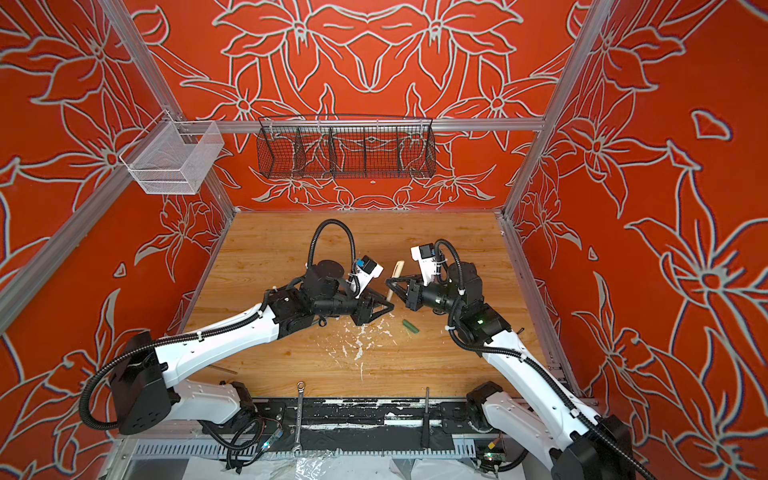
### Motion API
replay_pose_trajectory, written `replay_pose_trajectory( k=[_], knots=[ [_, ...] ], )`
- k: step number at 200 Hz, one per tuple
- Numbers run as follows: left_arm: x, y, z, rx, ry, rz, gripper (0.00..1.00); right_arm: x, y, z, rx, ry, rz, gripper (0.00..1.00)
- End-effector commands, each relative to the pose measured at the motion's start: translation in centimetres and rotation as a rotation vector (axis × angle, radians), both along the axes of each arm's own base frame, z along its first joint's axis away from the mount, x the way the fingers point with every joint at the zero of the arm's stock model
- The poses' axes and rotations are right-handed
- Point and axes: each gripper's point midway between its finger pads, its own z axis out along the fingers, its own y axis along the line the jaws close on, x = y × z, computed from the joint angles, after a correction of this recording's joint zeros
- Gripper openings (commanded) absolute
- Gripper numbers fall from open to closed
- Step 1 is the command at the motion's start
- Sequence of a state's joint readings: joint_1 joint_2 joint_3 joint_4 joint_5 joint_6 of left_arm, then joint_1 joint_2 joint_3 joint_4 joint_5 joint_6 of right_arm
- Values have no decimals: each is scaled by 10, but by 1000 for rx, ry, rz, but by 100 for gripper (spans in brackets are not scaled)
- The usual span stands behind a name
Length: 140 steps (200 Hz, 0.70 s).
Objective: Insert the pens into the pen caps
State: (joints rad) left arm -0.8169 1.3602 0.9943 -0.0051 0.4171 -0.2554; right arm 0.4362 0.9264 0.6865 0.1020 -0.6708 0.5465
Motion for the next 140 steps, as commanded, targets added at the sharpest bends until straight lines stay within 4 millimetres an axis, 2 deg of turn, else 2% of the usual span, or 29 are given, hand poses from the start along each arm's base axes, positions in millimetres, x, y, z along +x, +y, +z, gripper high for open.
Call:
replay_pose_trajectory(
  k=[1,55,86,101,107,121,131,140],
  knots=[
    [1,-4,12,-39,-16,-21,31,-2,2,9,41,-19,10,0],
    [0,-5,8,-34,-4,-33,22,1,3,11,67,-25,5,0],
    [0,-5,8,-33,-8,-30,0,0,3,11,63,-24,9,0],
    [2,-4,7,-28,-9,-19,0,0,3,10,51,-23,8,0],
    [4,-3,6,-21,-9,-9,0,-1,2,8,37,-20,6,7],
    [5,-1,2,1,-3,2,0,-2,-4,7,-7,-27,-15,15],
    [5,1,-1,17,1,7,0,-3,-9,8,-40,-32,-41,29],
    [4,2,-3,25,3,11,0,-3,-15,8,-74,-25,-61,37]
  ],
)
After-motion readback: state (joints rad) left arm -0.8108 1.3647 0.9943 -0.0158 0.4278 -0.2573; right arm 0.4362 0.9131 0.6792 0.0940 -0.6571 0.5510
